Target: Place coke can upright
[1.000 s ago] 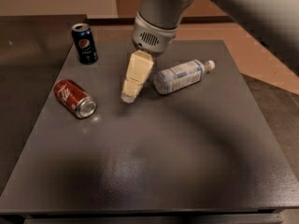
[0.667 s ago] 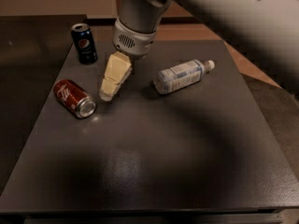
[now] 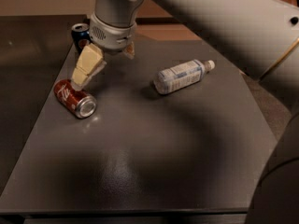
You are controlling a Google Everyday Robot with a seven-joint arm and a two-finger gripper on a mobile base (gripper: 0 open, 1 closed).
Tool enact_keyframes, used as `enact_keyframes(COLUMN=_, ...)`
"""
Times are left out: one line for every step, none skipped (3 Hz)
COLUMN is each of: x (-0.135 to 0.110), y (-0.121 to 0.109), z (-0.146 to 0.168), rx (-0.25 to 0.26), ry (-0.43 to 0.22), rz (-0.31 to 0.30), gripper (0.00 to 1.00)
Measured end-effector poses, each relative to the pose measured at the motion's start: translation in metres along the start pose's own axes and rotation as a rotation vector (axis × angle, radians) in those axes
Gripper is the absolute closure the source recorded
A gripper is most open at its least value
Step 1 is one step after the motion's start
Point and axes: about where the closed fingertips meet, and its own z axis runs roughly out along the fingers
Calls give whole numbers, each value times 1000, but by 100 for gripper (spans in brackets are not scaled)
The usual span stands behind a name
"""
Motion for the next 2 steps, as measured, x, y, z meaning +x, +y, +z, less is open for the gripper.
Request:
enact_keyframes(x=-20, y=11, z=-1, rx=23, ry=9, rz=68, gripper=0)
enact_keyframes(x=-40, y=22, z=2, rx=53, ry=33, rz=114, gripper=0)
